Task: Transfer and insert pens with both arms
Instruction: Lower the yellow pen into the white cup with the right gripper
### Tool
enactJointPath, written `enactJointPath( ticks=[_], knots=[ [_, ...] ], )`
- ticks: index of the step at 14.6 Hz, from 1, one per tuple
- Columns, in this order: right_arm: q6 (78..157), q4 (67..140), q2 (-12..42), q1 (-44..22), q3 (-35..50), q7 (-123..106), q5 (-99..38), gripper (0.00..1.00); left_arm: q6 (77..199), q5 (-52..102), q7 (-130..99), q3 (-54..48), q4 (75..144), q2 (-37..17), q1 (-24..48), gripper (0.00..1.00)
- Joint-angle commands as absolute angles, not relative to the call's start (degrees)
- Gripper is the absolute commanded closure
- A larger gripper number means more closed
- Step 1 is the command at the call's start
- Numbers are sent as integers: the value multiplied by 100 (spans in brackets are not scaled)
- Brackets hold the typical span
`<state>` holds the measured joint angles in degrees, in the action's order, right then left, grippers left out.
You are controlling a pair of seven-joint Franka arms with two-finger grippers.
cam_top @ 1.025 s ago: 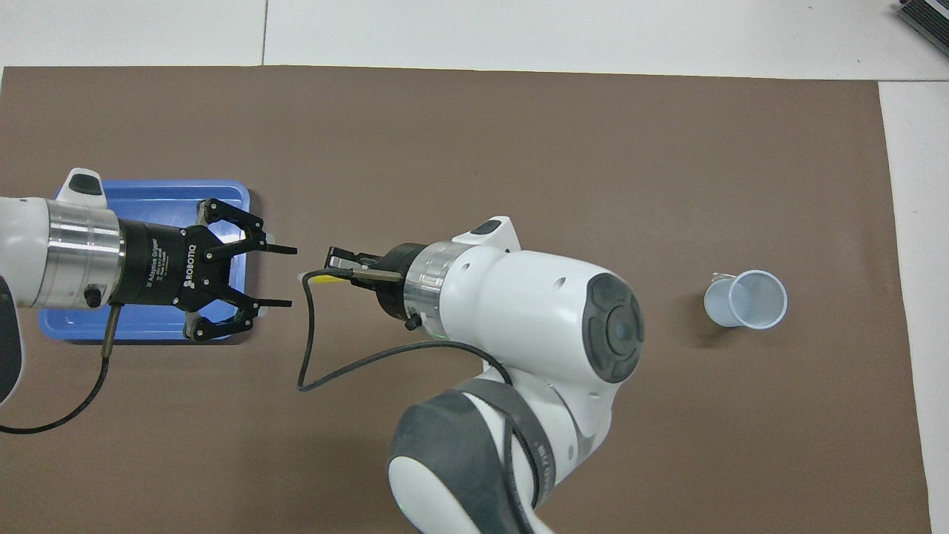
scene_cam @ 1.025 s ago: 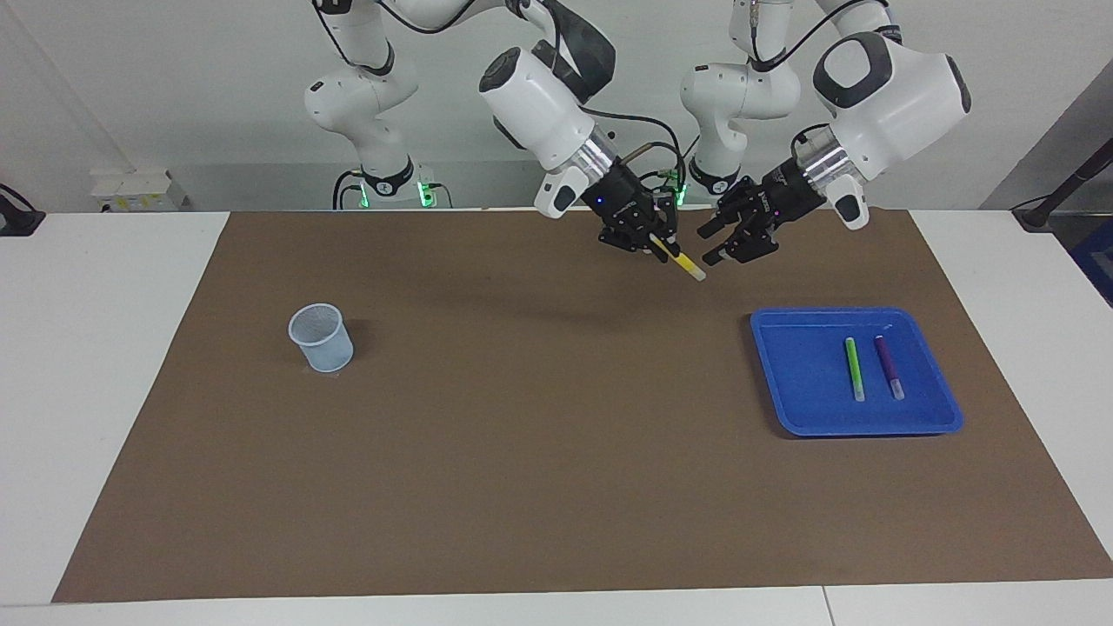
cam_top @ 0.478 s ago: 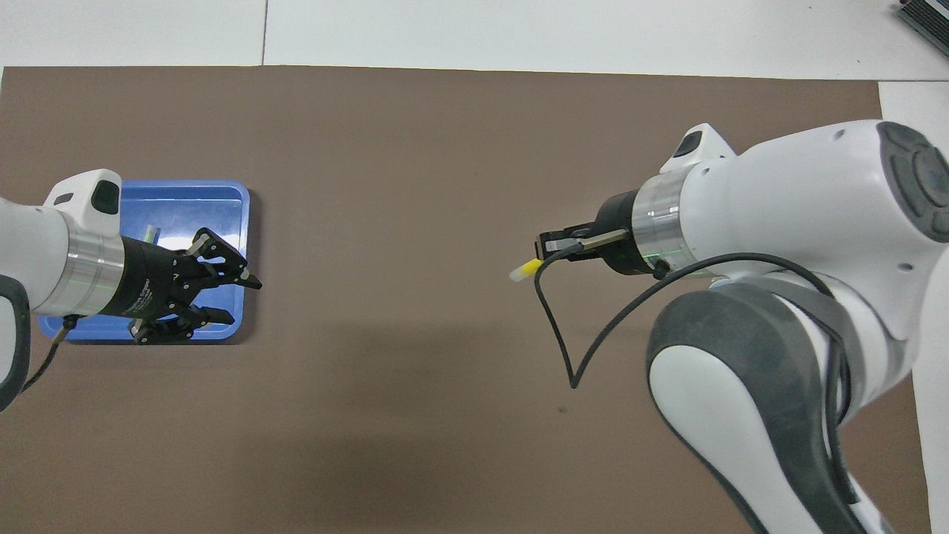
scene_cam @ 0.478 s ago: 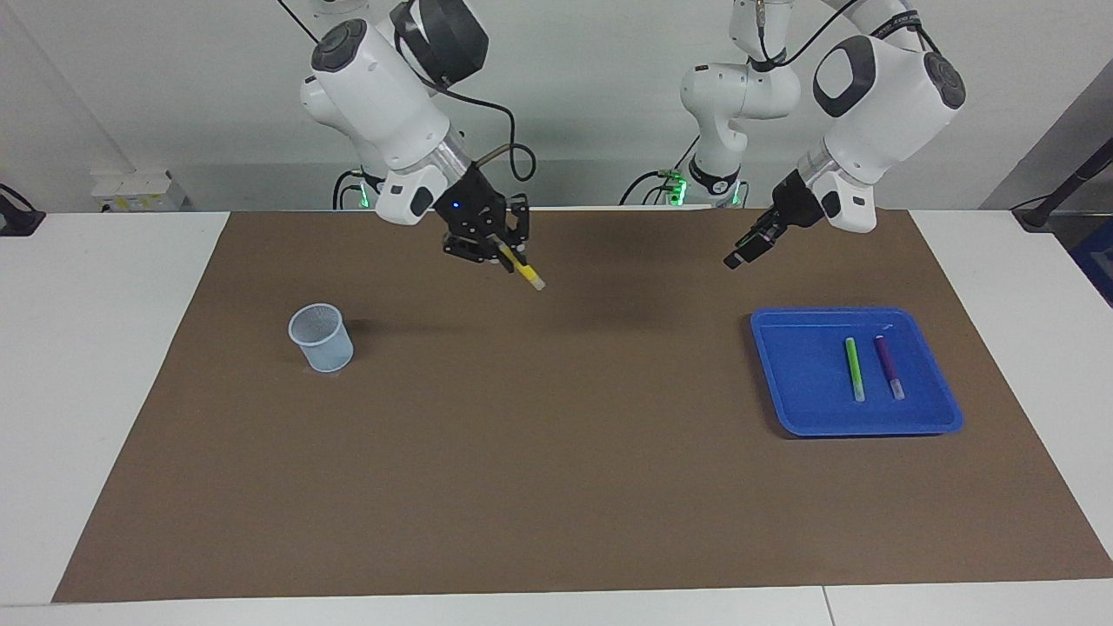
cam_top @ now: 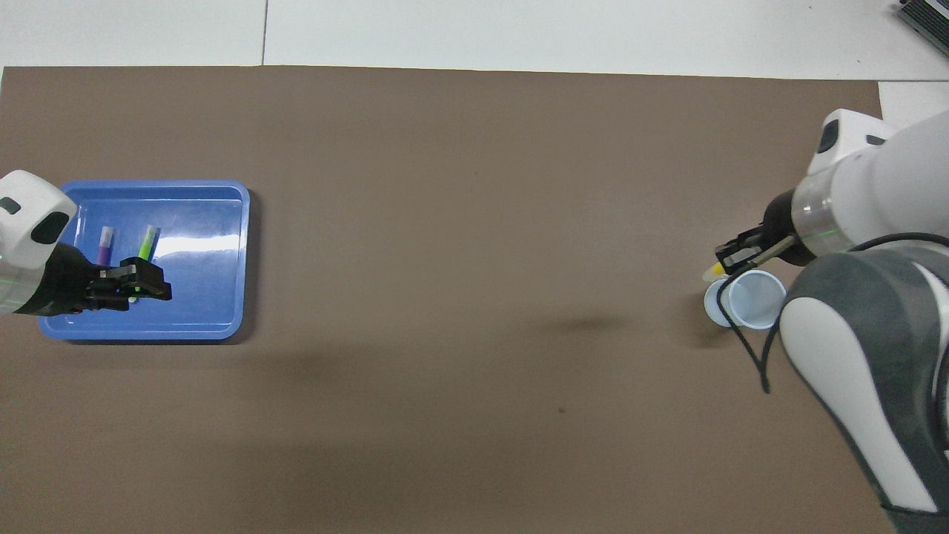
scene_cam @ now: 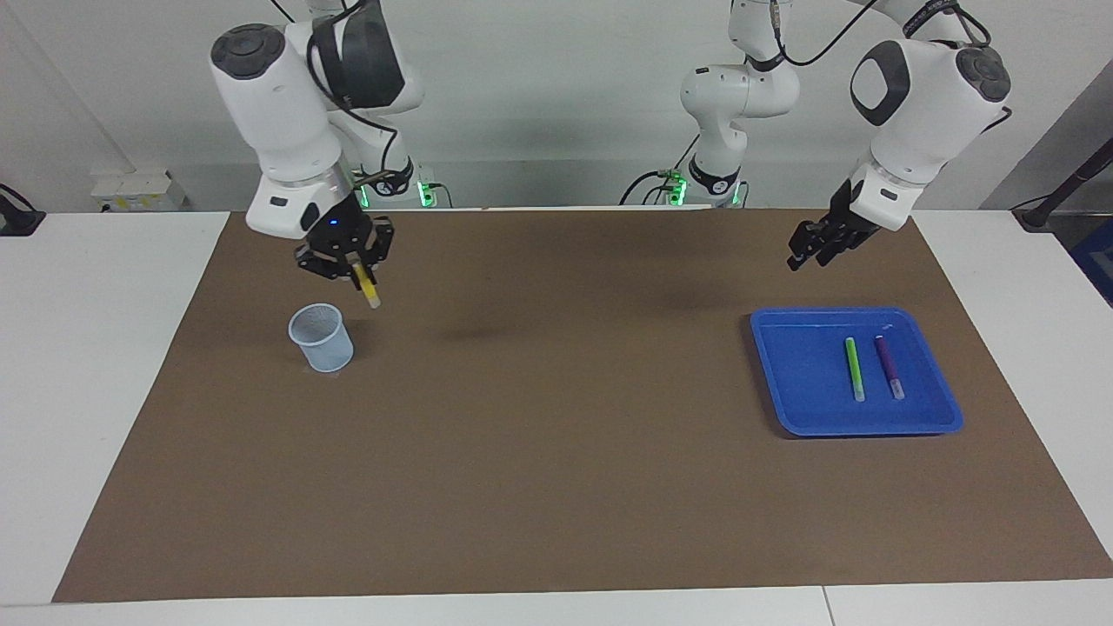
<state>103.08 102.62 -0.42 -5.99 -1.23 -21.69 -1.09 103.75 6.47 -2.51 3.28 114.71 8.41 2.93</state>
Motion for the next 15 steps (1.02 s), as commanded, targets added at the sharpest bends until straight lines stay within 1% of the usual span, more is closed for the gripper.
enactJointPath(
  ticks=[1, 3, 5, 10, 12, 15],
  knots=[
    [10992, 11019, -368, 104, -18, -2872, 0, 100, 10608, 308, 815, 290, 11646, 967, 18, 44],
    [11153, 11328, -500, 272, -18, -2971, 0, 100, 10783, 273, 1159, 290, 11654, 845, -105, 44],
    [11162, 11443, -562, 272, -26, -2805, -9, 100, 10994, 246, 1274, 290, 11654, 677, -245, 43],
    [11214, 11698, -545, 299, -26, -2330, -70, 100, 11767, 246, 1581, 290, 11654, 80, -509, 43],
    [11565, 11987, -527, 465, -26, -2329, -79, 100, 12127, 246, 1731, 281, 11715, -131, -606, 44],
    [11680, 12225, -519, 483, -26, -2286, -114, 100, 12655, 246, 1801, 290, 11856, -430, -615, 44]
  ],
)
